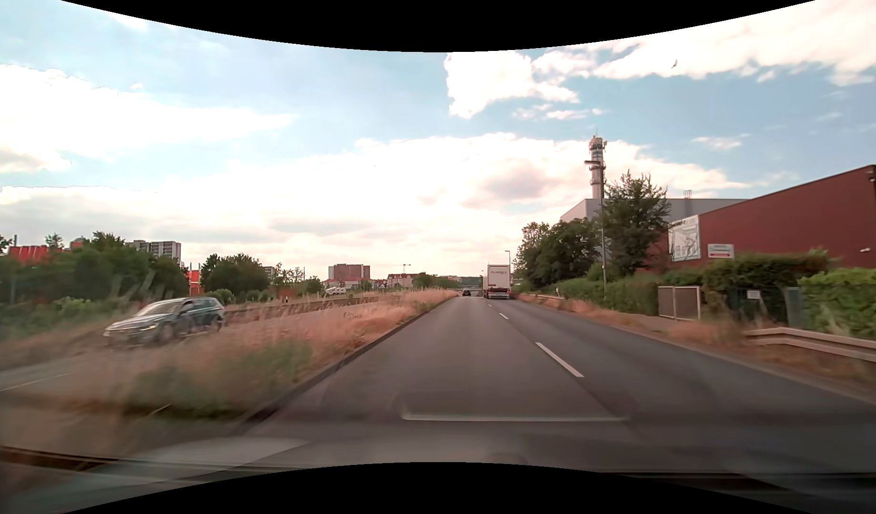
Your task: Follow the waypoints while adhering to traffic rules and regulations
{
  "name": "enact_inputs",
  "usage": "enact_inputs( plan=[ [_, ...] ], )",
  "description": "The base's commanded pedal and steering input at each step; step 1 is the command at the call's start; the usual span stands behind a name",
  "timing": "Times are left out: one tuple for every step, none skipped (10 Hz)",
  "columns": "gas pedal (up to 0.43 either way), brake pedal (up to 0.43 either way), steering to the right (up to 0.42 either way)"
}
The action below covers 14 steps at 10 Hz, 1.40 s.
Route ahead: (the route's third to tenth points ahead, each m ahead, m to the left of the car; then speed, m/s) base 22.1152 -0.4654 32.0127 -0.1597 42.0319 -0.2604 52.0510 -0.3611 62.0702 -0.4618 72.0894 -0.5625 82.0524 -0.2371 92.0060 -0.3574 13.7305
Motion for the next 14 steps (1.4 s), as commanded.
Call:
enact_inputs(
  plan=[
    [0.059, 0.0, -0.001],
    [0.059, 0.0, -0.001],
    [0.059, 0.0, -0.001],
    [0.059, 0.0, -0.002],
    [0.059, 0.0, -0.003],
    [0.059, 0.0, -0.003],
    [0.059, 0.0, -0.003],
    [0.059, 0.0, -0.003],
    [0.059, 0.0, -0.003],
    [0.059, 0.0, -0.003],
    [0.059, 0.0, -0.003],
    [0.059, 0.0, -0.003],
    [0.059, 0.0, -0.003],
    [0.059, 0.0, -0.003]
  ],
)
